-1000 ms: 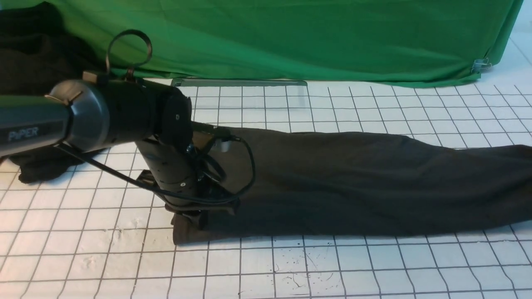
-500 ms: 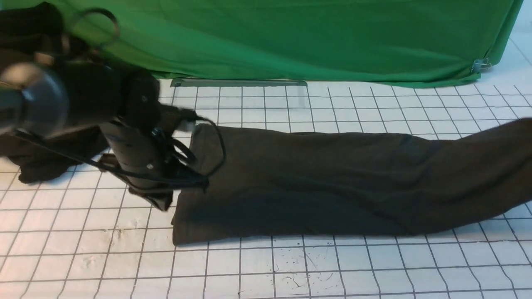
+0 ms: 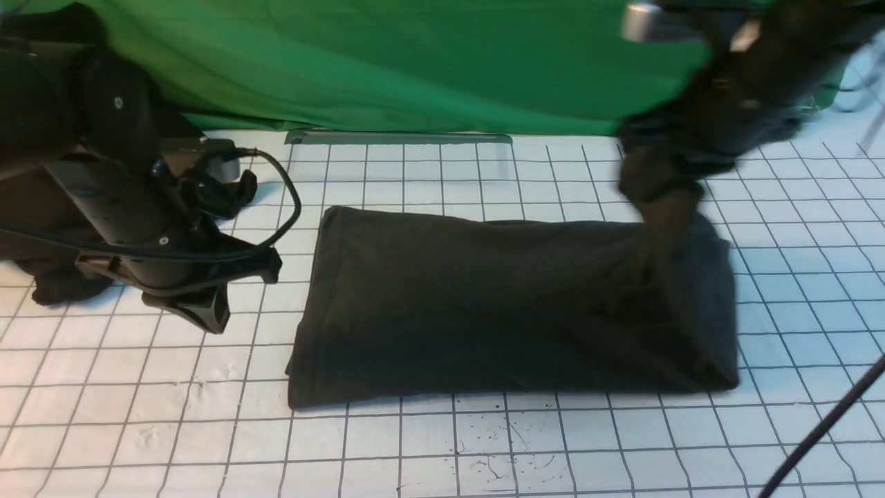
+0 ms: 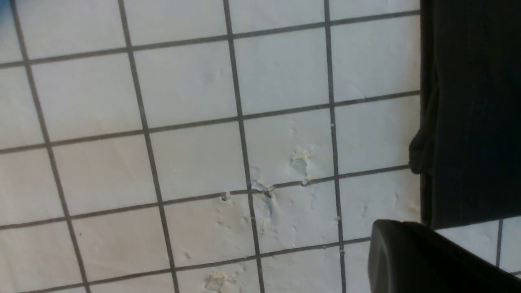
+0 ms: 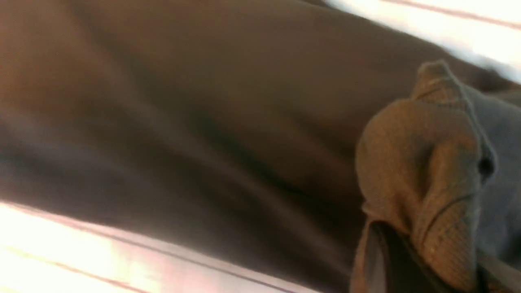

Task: Fold a long-sleeved shirt over a white checkered tablecloth.
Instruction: 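Fold the right end of the dark garment over onto its left end with the right gripper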

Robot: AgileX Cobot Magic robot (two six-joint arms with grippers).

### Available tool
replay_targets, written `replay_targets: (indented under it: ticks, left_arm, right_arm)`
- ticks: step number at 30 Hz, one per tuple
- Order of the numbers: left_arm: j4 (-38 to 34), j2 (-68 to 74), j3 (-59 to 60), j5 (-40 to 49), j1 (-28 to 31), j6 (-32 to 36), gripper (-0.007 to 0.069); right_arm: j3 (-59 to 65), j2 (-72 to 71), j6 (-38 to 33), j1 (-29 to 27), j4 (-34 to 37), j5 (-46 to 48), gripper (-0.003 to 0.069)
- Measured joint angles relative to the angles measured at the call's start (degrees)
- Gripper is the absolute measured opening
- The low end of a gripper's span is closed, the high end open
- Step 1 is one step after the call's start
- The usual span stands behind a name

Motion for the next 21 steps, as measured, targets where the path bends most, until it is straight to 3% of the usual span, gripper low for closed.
replay_targets:
  ticks: [2,8,16,21]
  left_arm:
    - [-0.81,-0.1,0.0,0.0,0.0,0.06,0.0001]
    - [-2.24,-0.12,0.0,-0.91,0.0,0.1,0.0001]
    - [-2.24,-0.17,0.0,-1.55,0.0,0.31,0.0001]
    - [-2.62,-0.17,0.0,-2.18,0.0,0.46,0.0001]
  right_arm:
    - [-2.23,2.29,1.16,5.8,2.88,-2.97,0.0043]
    - [-9.29,10.76,3.09,14.07,5.26,-5.63,0.0043]
    - [-16.24,20.13,5.62,19.83,5.9,-10.34,0.0053]
    - [-17.07,25.72,6.97,20.91,7.83,-15.8,0.0123]
